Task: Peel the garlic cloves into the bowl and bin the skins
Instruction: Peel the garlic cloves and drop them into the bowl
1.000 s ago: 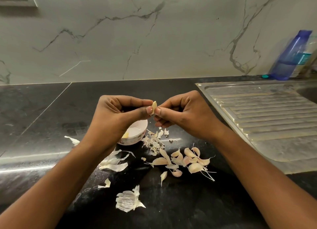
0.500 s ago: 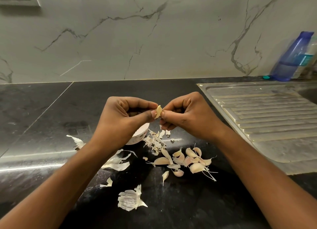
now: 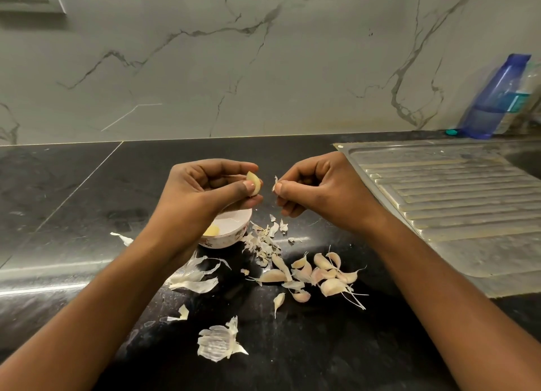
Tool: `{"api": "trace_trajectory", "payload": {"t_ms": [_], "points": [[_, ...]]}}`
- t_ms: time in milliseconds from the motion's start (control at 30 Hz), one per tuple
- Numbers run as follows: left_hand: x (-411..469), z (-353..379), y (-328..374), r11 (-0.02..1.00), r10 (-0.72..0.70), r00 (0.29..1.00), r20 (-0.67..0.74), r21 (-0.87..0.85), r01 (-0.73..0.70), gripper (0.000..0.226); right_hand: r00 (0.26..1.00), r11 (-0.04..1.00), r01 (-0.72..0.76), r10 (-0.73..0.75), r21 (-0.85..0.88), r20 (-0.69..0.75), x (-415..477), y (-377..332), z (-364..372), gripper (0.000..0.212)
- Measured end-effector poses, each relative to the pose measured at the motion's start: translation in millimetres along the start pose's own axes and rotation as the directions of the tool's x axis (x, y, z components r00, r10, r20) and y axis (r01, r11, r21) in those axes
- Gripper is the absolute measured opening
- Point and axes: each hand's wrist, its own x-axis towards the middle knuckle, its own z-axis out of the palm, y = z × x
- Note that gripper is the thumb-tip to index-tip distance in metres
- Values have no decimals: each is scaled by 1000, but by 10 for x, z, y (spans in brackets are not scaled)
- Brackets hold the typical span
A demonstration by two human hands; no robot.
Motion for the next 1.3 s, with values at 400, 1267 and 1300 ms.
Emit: {"api": "trace_trajectory", "payload": {"t_ms": [400,1267,1300], "points": [[93,-336,82,799,27,1000,14,601,-30,22,992,996,-68,74,-60,103,-20,31,-31,13],[37,-254,24,484,269,959,91,848,-216,12,958,976,3,59,-217,279,-35,52,-55,15],[7,-206,53,505,324,932,164,803,-317,10,962,978,12,46,-209,269,-32,49,-63,16]]}}
